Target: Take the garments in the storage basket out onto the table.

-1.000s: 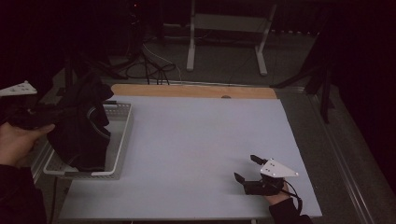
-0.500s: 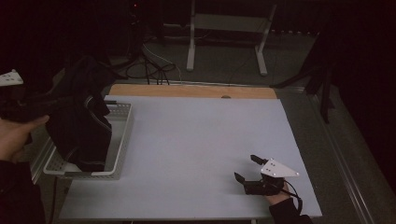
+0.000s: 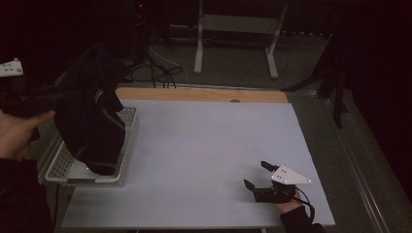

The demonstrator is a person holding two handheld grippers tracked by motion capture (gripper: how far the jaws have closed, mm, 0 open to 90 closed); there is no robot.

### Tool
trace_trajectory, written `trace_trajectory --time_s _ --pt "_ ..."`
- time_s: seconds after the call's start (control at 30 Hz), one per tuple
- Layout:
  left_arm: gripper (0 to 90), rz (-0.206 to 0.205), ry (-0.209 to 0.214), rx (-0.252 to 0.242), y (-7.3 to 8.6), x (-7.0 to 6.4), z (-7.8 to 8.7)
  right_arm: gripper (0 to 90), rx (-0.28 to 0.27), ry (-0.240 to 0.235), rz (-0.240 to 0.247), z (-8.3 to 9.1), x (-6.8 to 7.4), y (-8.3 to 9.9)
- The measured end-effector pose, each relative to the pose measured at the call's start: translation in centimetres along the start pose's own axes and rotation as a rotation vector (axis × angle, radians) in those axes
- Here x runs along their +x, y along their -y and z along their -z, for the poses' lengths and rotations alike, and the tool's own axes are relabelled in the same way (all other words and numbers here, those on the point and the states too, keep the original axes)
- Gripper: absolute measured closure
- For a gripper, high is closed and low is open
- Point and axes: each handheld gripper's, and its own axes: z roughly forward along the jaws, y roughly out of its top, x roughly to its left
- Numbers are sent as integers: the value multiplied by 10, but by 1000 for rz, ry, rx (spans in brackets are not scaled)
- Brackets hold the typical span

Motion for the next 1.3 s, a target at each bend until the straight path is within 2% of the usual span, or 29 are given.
trace_trajectory --time_s 0.23,0.37,0.77,1.1,1.17,1.2,1.3 --pt "662 -25 64 -8 -13 -13 -16 108 -3 -1 0 0 0 0" --pt "662 -43 116 -10 -19 -21 -27 109 -6 -1 -2 1 0 0" --pt "662 -73 232 -22 -30 -42 -69 109 -8 -4 -3 2 -1 0" --pt "661 -94 292 -10 -39 -55 -100 109 -12 -4 -5 3 -2 1" --pt "661 -94 292 -10 -39 -55 -100 109 -12 -4 -4 3 -2 1" --pt "661 -99 307 -3 -42 -59 -108 109 -10 -4 -7 3 -2 1" --pt "661 -108 317 3 -45 -64 -117 109 -10 -5 -6 3 -2 1"
